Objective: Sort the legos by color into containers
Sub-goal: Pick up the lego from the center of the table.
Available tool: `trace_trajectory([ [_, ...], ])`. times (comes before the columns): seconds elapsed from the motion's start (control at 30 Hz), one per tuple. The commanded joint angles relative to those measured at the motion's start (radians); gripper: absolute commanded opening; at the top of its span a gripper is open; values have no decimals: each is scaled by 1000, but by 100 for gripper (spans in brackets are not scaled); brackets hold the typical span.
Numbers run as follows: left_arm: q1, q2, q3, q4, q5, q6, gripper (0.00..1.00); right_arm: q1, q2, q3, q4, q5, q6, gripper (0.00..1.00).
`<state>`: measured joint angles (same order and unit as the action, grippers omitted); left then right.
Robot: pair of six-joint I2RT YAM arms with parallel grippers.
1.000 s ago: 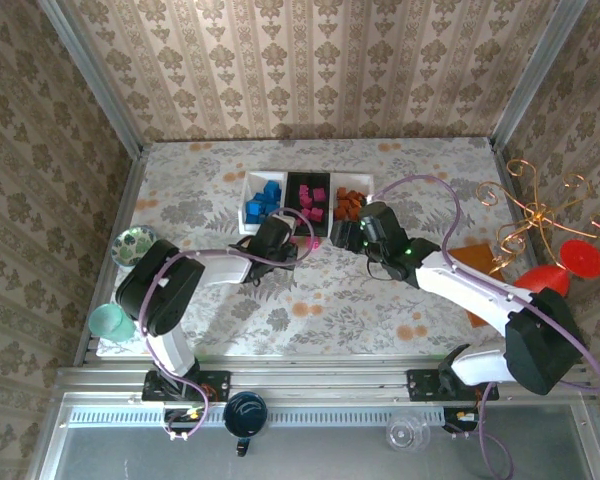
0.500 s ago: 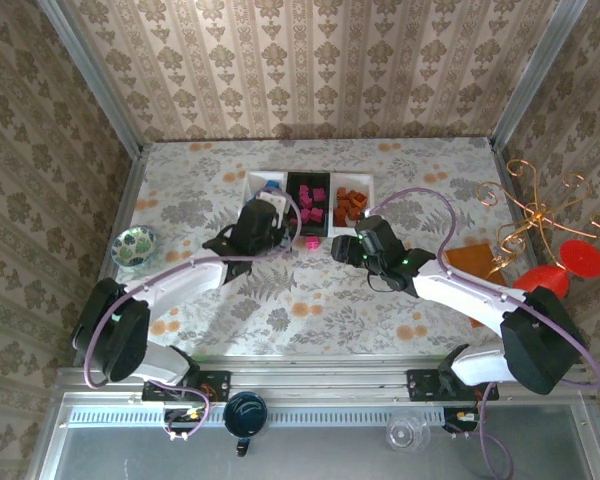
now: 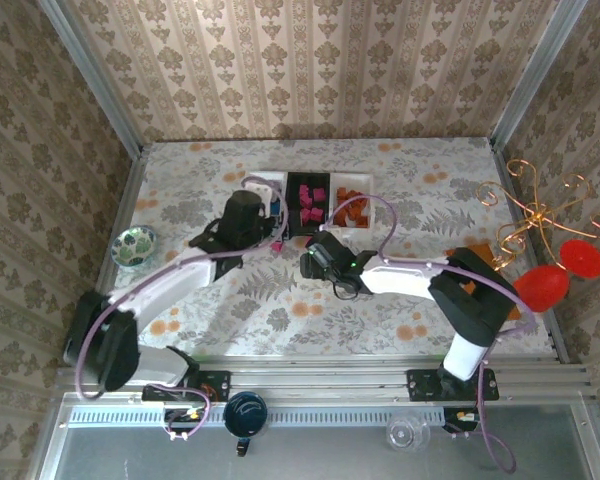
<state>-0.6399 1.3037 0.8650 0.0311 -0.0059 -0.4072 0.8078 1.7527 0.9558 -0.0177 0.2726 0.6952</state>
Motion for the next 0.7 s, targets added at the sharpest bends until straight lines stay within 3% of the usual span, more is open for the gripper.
trace_trajectory([
  [0.0,-3,-127,-88,-30,-35,-19,91,-5,70,82,6,100,-8,69],
  [0.13,-8,-260,-194,-58,-47,-47,100,-12,154,171,-35,140,-1,67],
  [0.37,-50,-423,-310,-116,-129,-87,100,-35,252,267,-73,163,0,63],
  [0.53,-56,-488,-361,-147,-148,-106,100,-38,291,303,-83,162,-16,49],
  [0.67,-57,-498,-384,-147,-141,-123,100,-46,301,302,-85,172,-22,48],
])
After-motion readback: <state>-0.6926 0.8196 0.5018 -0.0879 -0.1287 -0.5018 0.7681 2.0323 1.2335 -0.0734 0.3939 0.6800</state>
